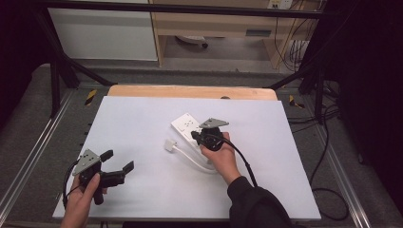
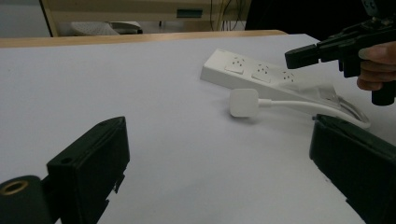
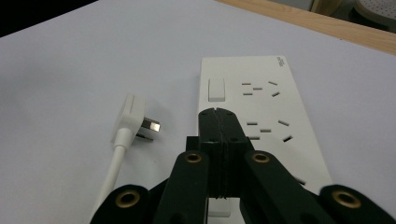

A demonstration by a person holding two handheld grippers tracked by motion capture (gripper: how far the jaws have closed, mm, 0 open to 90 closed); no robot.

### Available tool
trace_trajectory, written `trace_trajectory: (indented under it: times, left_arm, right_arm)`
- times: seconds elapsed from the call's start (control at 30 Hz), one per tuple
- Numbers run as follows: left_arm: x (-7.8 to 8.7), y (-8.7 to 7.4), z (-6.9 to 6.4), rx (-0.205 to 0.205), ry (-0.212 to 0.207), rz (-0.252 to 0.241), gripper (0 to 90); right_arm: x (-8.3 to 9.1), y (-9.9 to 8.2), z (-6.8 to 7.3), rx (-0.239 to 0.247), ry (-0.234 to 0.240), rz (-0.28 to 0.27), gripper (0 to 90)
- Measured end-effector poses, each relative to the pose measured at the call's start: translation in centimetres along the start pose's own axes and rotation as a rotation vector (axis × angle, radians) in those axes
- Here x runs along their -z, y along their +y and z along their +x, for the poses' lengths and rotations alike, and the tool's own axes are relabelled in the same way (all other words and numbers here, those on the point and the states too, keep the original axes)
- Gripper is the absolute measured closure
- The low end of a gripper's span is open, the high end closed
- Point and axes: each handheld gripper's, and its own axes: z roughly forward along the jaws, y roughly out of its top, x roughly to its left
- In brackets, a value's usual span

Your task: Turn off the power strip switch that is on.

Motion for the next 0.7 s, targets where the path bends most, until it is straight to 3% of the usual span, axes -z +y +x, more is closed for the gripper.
trace_trajectory:
  times: [0.2, 0.7]
  left_arm:
    - [0.0, 0.0, 0.0, -0.003, -0.002, 0.001, 5.0]
    - [-0.1, 0.0, 0.0, -0.003, 0.004, 0.005, 5.0]
  right_arm:
    - [-0.5, 0.0, -0.1, -0.013, -0.003, 0.009, 90.0]
    - [-1.1, 1.8, -0.4, 0.015, -0.027, 0.034, 90.0]
